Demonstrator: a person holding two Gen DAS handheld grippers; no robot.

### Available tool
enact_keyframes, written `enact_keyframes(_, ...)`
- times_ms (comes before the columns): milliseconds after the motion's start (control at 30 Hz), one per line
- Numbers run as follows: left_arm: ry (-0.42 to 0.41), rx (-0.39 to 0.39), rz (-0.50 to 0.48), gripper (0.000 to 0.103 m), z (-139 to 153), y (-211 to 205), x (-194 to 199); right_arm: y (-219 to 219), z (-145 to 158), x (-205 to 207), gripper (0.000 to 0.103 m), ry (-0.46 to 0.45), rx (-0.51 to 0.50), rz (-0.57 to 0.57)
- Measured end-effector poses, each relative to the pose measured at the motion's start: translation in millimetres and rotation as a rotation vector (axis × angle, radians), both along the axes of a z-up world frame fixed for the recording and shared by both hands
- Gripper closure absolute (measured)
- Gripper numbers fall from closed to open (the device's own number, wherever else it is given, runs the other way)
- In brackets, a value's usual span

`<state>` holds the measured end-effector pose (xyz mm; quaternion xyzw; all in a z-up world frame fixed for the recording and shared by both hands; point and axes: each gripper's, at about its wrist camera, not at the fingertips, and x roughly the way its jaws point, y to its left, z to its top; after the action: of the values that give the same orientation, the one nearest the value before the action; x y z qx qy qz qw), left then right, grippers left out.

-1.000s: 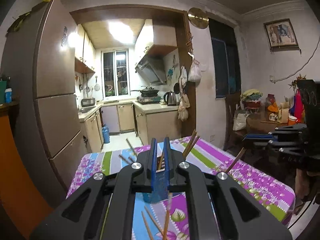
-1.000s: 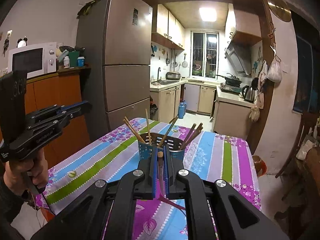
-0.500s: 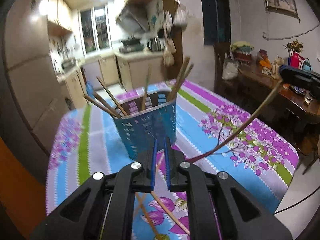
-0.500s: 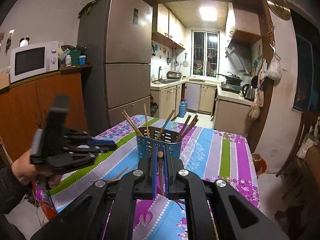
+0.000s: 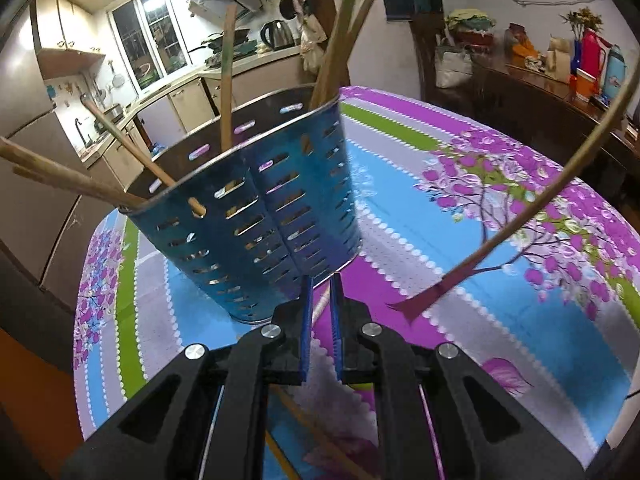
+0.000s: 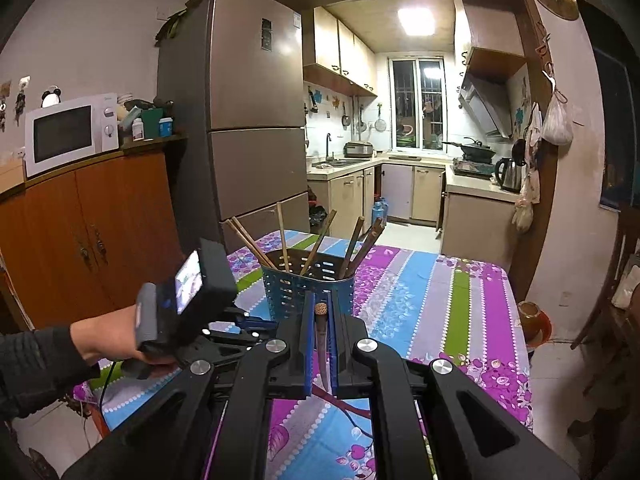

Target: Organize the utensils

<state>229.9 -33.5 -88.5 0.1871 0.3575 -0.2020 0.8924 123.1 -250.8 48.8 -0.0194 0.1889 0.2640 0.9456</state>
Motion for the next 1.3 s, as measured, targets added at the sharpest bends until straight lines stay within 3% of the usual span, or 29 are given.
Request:
enact_keyframes(233,0.03,0.06,-0.054,0.093,-16,-3,7,-4,-4,3,0.096,-0.015,0.015,0.042)
enact_keyframes(367,0.051,0.075,-0.071,0.069,-25,-5,12,-3,-6,5,0.096,-0.017,0.017,0.061)
enact_keyframes(500,0.046,0.098,-0.086,0.061,-28,-10,17,-4,-8,8,0.096,-0.018,0.013,0.069)
enact_keyframes(700,0.084,0.113,-0.101,0.062,-39,-20,28,-8,-9,15,0.096,-0.019,0.023,0.07)
enact_keyframes(767,0.091,0.101,-0.104,0.063,-39,-22,31,-8,-10,16,0.096,-0.021,0.024,0.073)
enact_keyframes(867,0.108,0.12,-0.127,0.075,-44,-30,31,-8,-10,18,0.096,-0.022,0.027,0.079)
enact_keyframes(1000,0.116,0.15,-0.137,0.083,-51,-38,31,-10,-10,21,0.096,-0.018,0.031,0.079)
enact_keyframes(1100,0.125,0.168,-0.145,0.1,-53,-44,33,-10,-10,22,0.096,-0.016,0.029,0.08)
enact_keyframes(1300,0.127,0.19,-0.155,0.103,-55,-55,32,-10,-9,22,0.096,-0.008,0.015,0.083)
